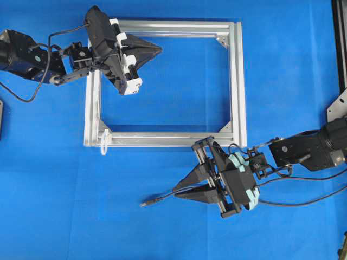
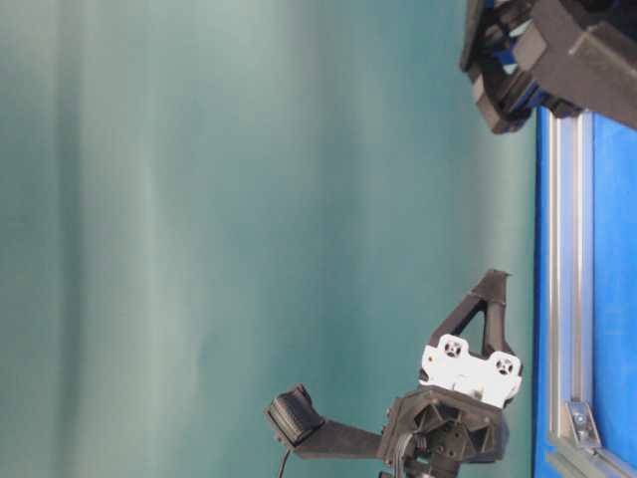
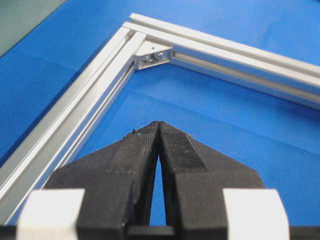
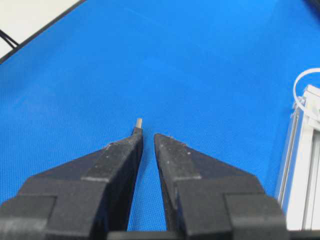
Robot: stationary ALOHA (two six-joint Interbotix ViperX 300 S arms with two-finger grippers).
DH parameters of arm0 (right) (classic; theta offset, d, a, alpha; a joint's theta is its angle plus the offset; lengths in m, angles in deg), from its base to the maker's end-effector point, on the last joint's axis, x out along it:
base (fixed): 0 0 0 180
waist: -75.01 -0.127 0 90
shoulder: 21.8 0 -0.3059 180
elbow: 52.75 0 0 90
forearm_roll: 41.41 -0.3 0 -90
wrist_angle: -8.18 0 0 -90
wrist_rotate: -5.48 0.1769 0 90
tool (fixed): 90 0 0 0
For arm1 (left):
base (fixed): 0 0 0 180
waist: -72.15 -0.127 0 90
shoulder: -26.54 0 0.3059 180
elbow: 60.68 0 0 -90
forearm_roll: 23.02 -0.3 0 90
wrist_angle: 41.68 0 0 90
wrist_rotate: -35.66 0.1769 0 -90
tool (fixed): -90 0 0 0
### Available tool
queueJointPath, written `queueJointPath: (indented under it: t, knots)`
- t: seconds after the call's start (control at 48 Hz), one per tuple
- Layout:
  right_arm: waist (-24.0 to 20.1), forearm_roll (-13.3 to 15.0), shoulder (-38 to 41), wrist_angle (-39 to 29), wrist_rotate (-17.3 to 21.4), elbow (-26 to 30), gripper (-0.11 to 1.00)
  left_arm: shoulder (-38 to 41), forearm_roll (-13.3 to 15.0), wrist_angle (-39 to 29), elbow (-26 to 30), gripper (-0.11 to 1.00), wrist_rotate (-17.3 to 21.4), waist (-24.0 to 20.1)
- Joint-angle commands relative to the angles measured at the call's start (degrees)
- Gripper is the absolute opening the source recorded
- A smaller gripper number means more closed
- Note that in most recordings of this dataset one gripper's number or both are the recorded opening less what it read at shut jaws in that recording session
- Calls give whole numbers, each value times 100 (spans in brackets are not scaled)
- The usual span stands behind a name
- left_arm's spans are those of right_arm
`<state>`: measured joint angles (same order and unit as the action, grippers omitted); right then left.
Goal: Insert the wire through the string loop located on the left side.
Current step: 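Open the right gripper and move it over the black USB cable plug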
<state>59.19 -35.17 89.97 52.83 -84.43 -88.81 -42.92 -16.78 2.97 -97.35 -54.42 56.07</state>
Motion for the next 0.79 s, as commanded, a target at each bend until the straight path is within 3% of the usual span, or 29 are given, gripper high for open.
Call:
queueJointPath:
  t: [0.0, 0.187, 0.5, 0.646, 0.771]
  knots:
    - [-35, -18, -290, 0, 35, 53, 0, -316, -132, -35, 53, 0, 18, 26]
    - [-35, -26, -290, -246, 281, 105, -10, -325, -132, -35, 62, 0, 26, 18]
    - [-44, -9, -281, -281, 466, 97, -7, -334, -132, -53, 35, 0, 53, 18]
    - [-62, -18, -290, -281, 536, 105, 10, -325, -132, -53, 35, 0, 53, 18]
    - [-97, -44, -281, -281, 554, 79, 43, -325, -132, -62, 35, 0, 53, 18]
